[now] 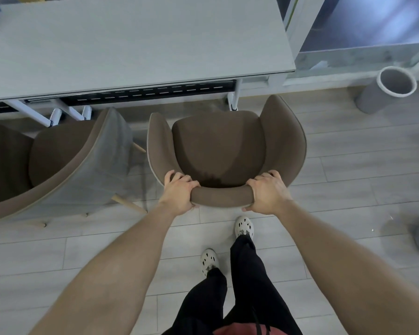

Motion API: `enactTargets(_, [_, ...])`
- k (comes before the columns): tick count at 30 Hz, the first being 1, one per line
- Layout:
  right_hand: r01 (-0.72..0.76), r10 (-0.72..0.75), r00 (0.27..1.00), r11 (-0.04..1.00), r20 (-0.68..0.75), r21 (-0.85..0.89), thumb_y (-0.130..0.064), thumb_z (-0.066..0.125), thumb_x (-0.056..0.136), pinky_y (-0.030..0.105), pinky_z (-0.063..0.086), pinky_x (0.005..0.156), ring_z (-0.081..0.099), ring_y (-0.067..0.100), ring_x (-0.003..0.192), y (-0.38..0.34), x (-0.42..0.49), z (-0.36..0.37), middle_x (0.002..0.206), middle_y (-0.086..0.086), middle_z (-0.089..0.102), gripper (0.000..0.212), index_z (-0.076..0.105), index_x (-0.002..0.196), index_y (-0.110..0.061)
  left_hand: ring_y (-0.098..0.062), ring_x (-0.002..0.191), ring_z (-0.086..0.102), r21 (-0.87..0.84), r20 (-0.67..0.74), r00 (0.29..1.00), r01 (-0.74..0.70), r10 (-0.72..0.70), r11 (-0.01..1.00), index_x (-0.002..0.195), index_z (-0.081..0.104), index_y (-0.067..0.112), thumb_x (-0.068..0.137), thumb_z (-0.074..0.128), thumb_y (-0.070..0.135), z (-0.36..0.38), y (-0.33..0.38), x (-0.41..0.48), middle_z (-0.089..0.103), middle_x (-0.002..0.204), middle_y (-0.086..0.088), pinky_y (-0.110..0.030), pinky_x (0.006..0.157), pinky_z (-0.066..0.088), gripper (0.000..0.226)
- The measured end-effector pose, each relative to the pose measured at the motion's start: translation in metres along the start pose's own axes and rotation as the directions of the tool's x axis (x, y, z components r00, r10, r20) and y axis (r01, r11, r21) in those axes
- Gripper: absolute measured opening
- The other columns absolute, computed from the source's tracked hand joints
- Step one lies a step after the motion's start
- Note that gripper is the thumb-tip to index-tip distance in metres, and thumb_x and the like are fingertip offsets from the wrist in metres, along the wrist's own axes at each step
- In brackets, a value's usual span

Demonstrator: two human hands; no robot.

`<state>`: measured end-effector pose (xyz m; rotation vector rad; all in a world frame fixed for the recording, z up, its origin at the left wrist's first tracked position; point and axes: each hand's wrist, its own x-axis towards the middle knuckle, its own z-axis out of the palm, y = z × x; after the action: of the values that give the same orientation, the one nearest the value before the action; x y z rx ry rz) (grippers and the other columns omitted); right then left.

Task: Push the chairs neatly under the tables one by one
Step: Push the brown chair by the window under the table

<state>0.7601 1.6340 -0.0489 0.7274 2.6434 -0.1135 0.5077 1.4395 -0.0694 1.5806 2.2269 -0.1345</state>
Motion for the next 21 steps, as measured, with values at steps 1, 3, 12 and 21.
enactTargets(1, [-0.013,0.013,1.0,1.0,0.0,0.009,-0.096,0.061,0.057,0.043,0.033,0.116,0.066,0.02,0.107,-0.001,-0.001,-0.001,0.099,-0.012,0.071,0.083,0.072,0.115,-0.037,-0.027,0.126,0.051,0.0,0.004,1.0,-0.001,0.001,1.0,0.127,0.071,0.043,0.07,0.085,0.061,0.0,0.001,0.0,0.065,0.116,0.008,-0.054,0.128,0.01,0.061])
enactTargets(3, [-0.035,0.035,0.999,0.999,0.013,0.024,-0.095,0.065,0.057,0.042,0.034,0.112,0.067,0.019,0.101,-0.002,-0.003,-0.002,0.091,-0.013,0.071,0.079,0.073,0.108,-0.036,-0.027,0.127,0.05,-0.003,0.024,1.0,0.002,-0.002,1.0,0.128,0.071,0.043,0.07,0.086,0.06,0.0,0.003,0.0,0.065,0.117,0.008,-0.055,0.127,0.009,0.062])
enactTargets(12, [-0.047,0.046,0.999,0.997,0.022,0.054,-0.095,0.07,0.06,0.044,0.031,0.116,0.063,0.019,0.11,0.016,-0.011,0.003,0.102,-0.012,0.071,0.083,0.072,0.12,-0.038,-0.025,0.126,0.05,-0.018,0.03,0.999,-0.014,0.014,1.0,0.125,0.07,0.045,0.071,0.084,0.059,0.001,0.019,0.009,0.063,0.115,0.01,-0.055,0.128,0.007,0.058])
enactTargets(21, [-0.029,0.029,0.999,0.999,0.027,0.021,-0.097,0.068,0.059,0.05,0.028,0.114,0.059,0.022,0.113,0.04,0.02,-0.013,0.108,-0.008,0.069,0.088,0.071,0.124,-0.036,-0.026,0.125,0.052,-0.033,0.006,1.0,0.011,-0.011,0.999,0.122,0.072,0.045,0.07,0.084,0.053,-0.012,0.018,0.039,0.063,0.109,0.01,-0.054,0.129,0.008,0.054])
